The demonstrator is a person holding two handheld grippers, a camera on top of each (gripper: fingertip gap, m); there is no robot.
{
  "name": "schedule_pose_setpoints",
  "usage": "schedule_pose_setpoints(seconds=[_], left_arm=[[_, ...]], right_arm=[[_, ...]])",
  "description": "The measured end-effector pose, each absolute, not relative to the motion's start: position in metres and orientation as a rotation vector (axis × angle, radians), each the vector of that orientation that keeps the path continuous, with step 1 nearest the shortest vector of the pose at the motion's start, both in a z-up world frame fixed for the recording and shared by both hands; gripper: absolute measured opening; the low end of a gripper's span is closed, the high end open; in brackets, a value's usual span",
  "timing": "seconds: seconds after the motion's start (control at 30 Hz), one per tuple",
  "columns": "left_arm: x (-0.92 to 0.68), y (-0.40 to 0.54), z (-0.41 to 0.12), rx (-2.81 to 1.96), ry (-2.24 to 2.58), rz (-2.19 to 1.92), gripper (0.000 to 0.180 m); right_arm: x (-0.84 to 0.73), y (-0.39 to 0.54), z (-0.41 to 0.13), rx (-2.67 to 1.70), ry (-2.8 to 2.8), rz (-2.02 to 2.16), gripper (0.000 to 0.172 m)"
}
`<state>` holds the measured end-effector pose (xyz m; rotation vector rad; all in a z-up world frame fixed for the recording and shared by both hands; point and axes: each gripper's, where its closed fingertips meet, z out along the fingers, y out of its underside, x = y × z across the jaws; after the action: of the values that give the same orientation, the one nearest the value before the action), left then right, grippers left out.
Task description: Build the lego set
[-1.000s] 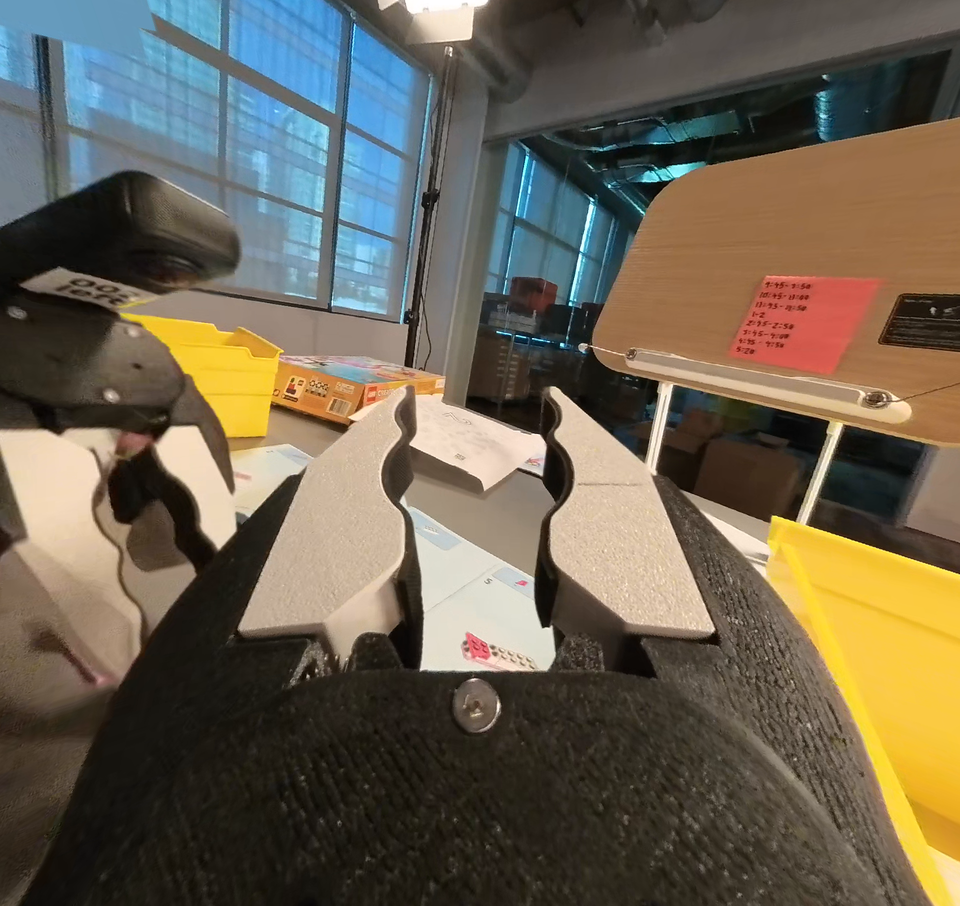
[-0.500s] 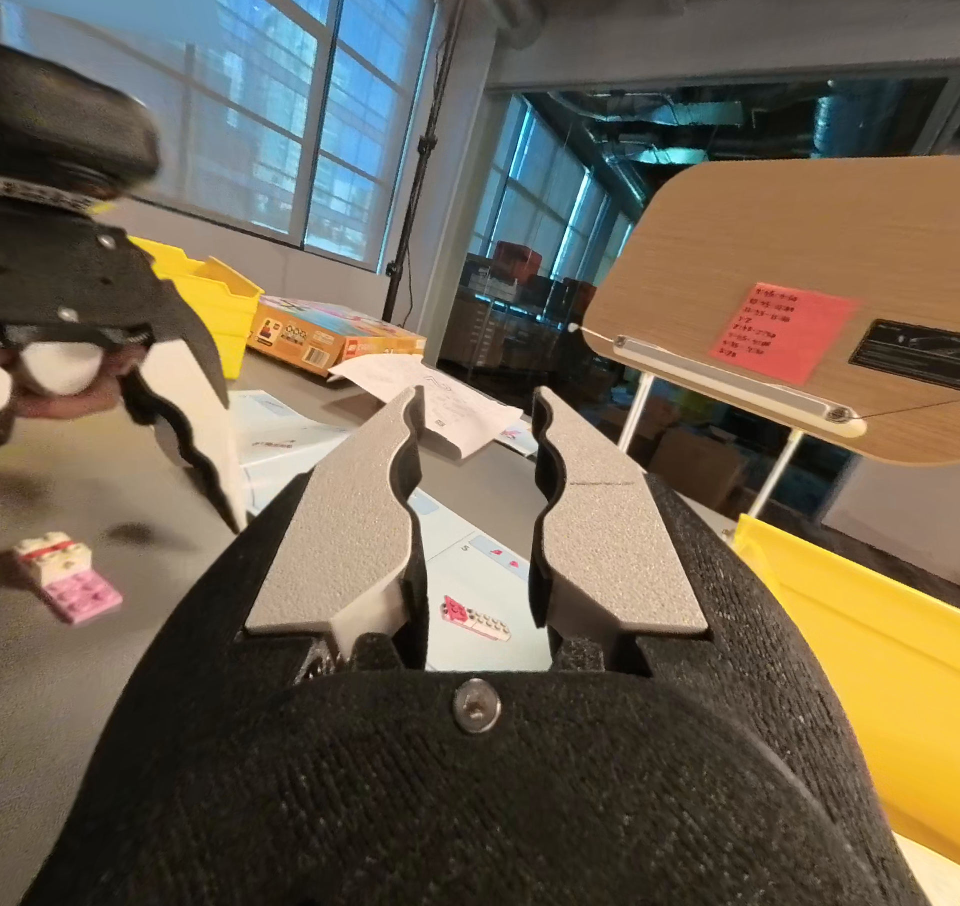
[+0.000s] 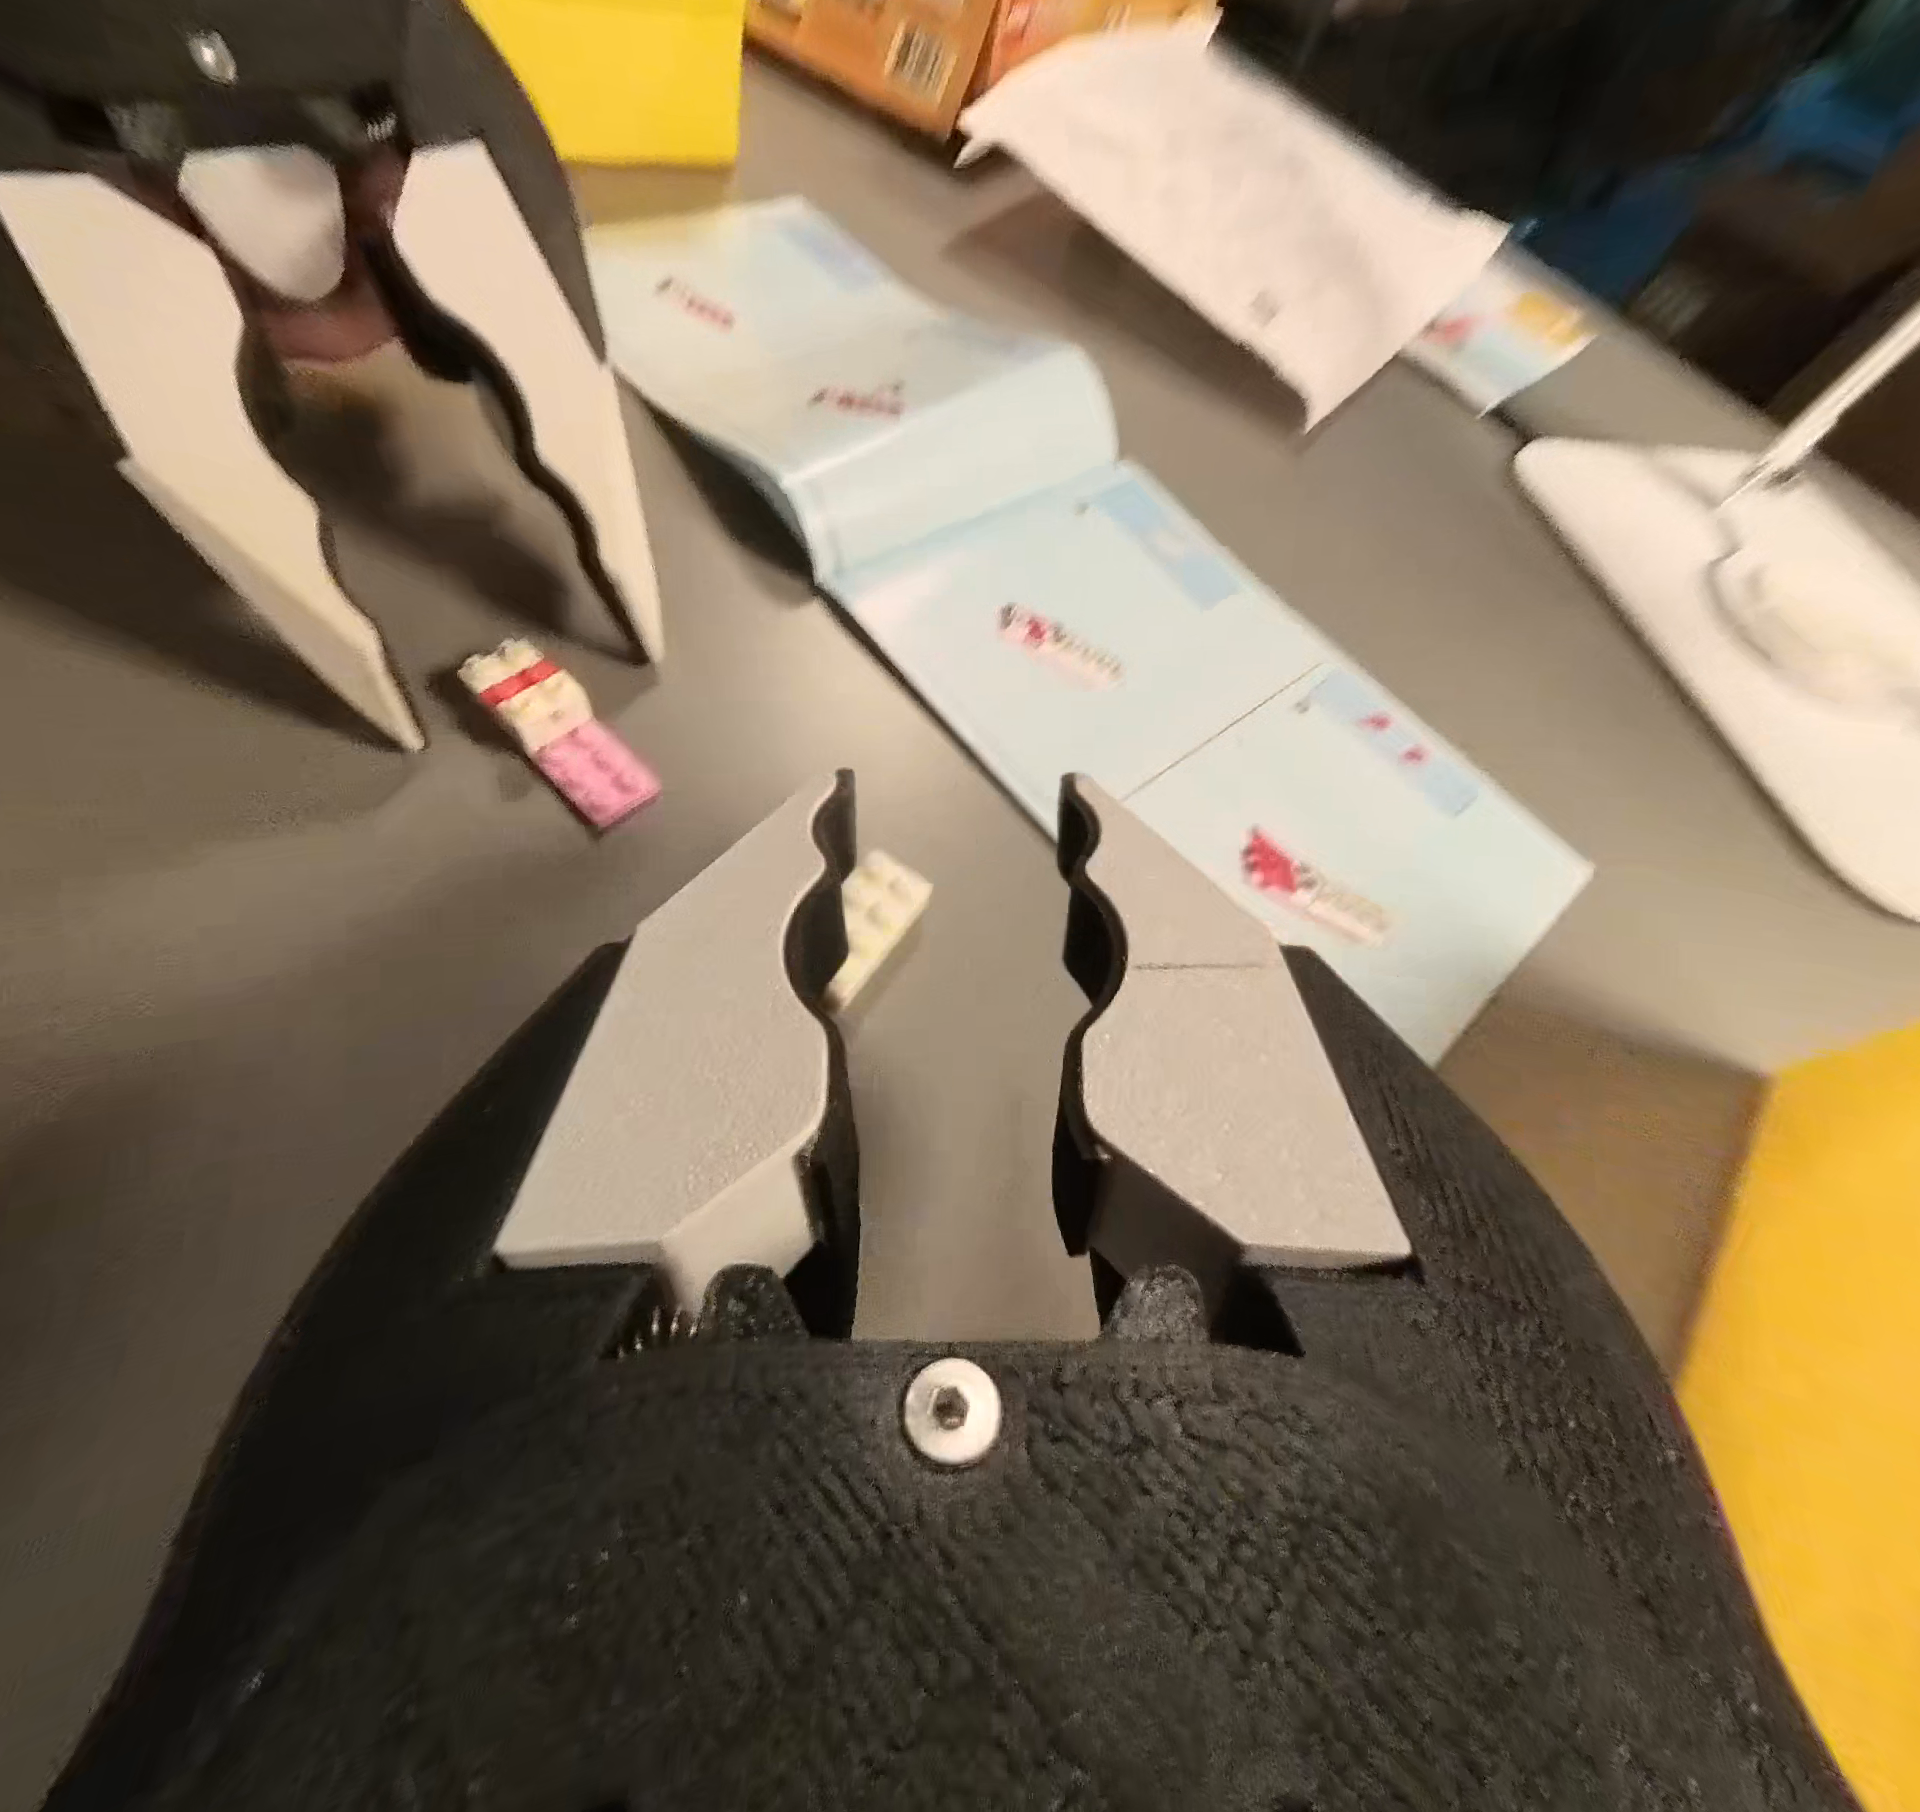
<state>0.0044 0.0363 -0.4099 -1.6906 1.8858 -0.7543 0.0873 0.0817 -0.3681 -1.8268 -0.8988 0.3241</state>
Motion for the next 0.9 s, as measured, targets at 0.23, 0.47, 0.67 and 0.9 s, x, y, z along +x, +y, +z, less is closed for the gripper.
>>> schedule_pose_setpoints(seconds=[0.23, 0.47, 0.67, 0.9], left_arm=[[0.004, 0.043, -0.41, -1.718, 1.859, -0.731, 0.04], [0.005, 0.041, -0.409, -1.712, 1.846, -0.759, 0.017], [0.006, 0.04, -0.409, -1.68, 1.851, -0.795, 0.016], [0.008, 0.037, -0.409, -1.637, 1.855, -0.83, 0.03]], right_arm=[[0.087, 0.071, -0.385, -1.978, -0.824, 0.265, 0.038], [0.095, 0.066, -0.404, -2.089, -0.812, 0.28, 0.024], [0.075, 0.063, -0.392, -1.972, -0.993, 0.435, 0.015], [0.039, 0.041, -0.391, -1.811, -1.342, 0.666, 0.015]])
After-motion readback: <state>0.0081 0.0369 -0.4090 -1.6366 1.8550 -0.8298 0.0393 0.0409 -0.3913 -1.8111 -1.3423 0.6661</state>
